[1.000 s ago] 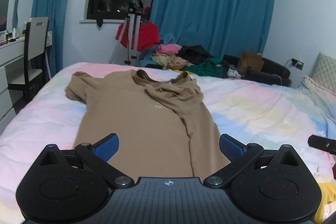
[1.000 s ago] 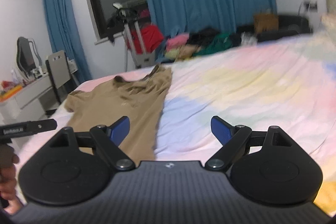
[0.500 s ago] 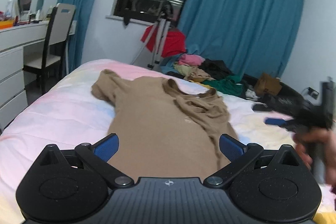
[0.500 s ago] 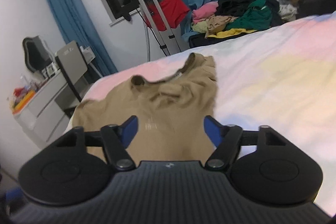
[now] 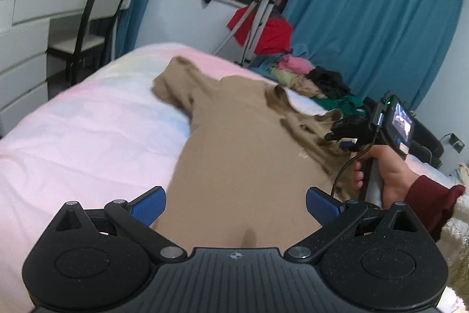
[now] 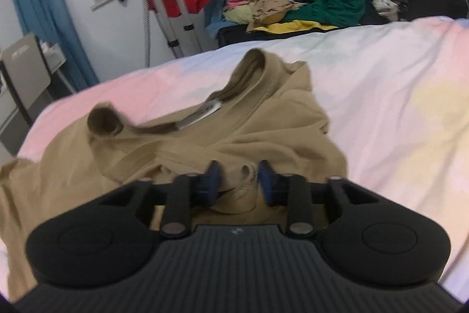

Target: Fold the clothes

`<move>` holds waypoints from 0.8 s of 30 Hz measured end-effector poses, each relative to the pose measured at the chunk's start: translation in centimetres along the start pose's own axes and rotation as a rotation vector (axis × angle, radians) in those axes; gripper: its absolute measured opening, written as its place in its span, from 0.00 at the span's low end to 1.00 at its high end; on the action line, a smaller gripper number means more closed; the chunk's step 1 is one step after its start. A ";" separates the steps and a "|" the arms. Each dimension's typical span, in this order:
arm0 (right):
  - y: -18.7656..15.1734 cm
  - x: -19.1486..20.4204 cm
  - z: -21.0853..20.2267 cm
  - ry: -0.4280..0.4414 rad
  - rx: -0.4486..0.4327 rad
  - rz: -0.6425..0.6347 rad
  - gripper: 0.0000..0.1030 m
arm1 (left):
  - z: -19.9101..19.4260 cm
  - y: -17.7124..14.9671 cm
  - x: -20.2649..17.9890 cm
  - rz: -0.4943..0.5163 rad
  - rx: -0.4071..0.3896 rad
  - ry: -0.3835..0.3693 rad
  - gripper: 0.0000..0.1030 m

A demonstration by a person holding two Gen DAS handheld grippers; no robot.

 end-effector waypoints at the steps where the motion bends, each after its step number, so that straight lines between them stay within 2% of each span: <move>1: -0.1 0.4 -0.1 0.001 -0.008 -0.030 0.15 | -0.1 0.0 0.1 -0.010 -0.002 -0.003 0.99; 3: 0.1 1.1 -0.4 0.009 -0.033 -0.059 0.10 | -0.5 0.0 0.3 -0.025 -0.012 -0.008 0.99; 8: 2.4 2.7 -3.1 0.108 -0.161 -0.043 0.09 | -1.5 0.3 0.1 -0.006 -0.050 0.011 0.99; 11: 2.7 3.9 -3.7 0.121 -0.148 -0.064 0.09 | -1.5 0.5 -0.4 0.018 -0.064 0.019 0.99; 16: 2.2 5.1 -4.5 0.081 -0.116 -0.100 0.16 | -1.8 0.8 -0.8 0.042 -0.084 0.029 0.99; 17: 2.0 5.4 -4.6 0.084 -0.095 -0.108 0.27 | -1.9 0.9 -0.8 0.044 -0.088 0.032 0.99; 18: 1.8 5.7 -4.7 0.093 -0.073 -0.117 0.44 | -2.1 1.0 -0.8 0.042 -0.093 0.034 0.99; 19: 1.6 6.2 -5.1 0.109 -0.066 -0.130 0.54 | -2.4 1.2 -0.7 0.037 -0.099 0.036 0.99; 20: 1.4 7.0 -5.7 0.130 -0.079 -0.156 0.68 | -2.7 1.3 -0.6 0.033 -0.106 0.036 0.99; 21: 1.2 8.0 -6.4 0.149 -0.098 -0.192 0.74 | -3.1 1.5 -0.5 0.029 -0.113 0.037 0.99; 24: 0.3 12.2 -8.3 0.227 -0.123 -0.342 0.72 | -4.5 1.8 -0.2 0.031 -0.138 0.054 0.99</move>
Point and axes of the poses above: each gripper's, at about its wrist camera, not at the fingertips, and z roughly the way its jaws point, x to its left, y to its top, the point moved 6 cm from there along z, roughly the way its jaws point, and after that the axes turned 7 degrees about -y, right-handed, at the moved point
